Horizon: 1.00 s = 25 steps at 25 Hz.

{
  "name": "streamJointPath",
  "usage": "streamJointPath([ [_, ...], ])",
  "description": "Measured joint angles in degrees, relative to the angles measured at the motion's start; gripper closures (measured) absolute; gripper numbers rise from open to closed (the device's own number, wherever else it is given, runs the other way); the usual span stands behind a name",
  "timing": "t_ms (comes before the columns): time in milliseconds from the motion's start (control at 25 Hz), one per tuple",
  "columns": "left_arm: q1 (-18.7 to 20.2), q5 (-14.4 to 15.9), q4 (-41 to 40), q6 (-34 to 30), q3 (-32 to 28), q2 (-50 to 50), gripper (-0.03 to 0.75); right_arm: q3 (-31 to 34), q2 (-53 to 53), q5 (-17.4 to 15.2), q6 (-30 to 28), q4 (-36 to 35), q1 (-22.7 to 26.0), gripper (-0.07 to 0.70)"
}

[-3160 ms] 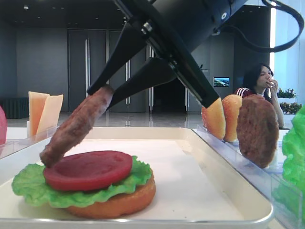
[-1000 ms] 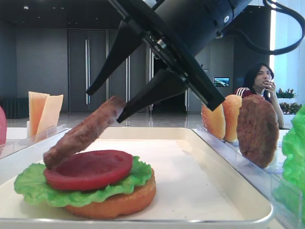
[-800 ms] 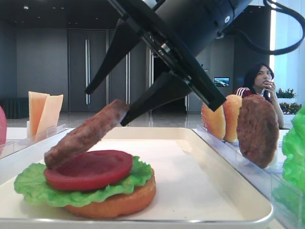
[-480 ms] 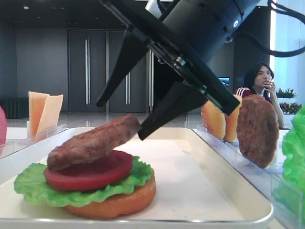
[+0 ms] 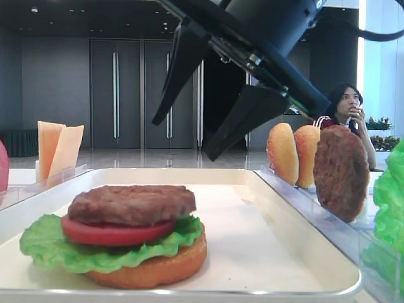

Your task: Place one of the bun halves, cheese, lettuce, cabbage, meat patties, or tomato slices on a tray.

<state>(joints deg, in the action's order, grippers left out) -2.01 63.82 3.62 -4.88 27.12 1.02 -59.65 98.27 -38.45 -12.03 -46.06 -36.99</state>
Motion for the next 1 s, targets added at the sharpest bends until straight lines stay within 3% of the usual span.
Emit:
streamJointPath([
  [240, 0.0, 0.0, 0.0, 0.0, 0.0, 0.0, 0.136, -3.0, -2.2, -1.7, 9.8, 12.0, 0.0, 0.21],
  [520, 0.0, 0.0, 0.0, 0.0, 0.0, 0.0, 0.136, -9.4, -5.0, -7.1, 21.4, 26.1, 0.0, 0.21],
  [760, 0.0, 0.0, 0.0, 0.0, 0.0, 0.0, 0.136, -16.3, -6.1, -17.5, 23.3, 35.1, 0.0, 0.21],
  [1000, 0.0, 0.0, 0.0, 0.0, 0.0, 0.0, 0.136, -20.4, -6.2, -24.9, 24.6, 40.0, 1.6, 0.21],
])
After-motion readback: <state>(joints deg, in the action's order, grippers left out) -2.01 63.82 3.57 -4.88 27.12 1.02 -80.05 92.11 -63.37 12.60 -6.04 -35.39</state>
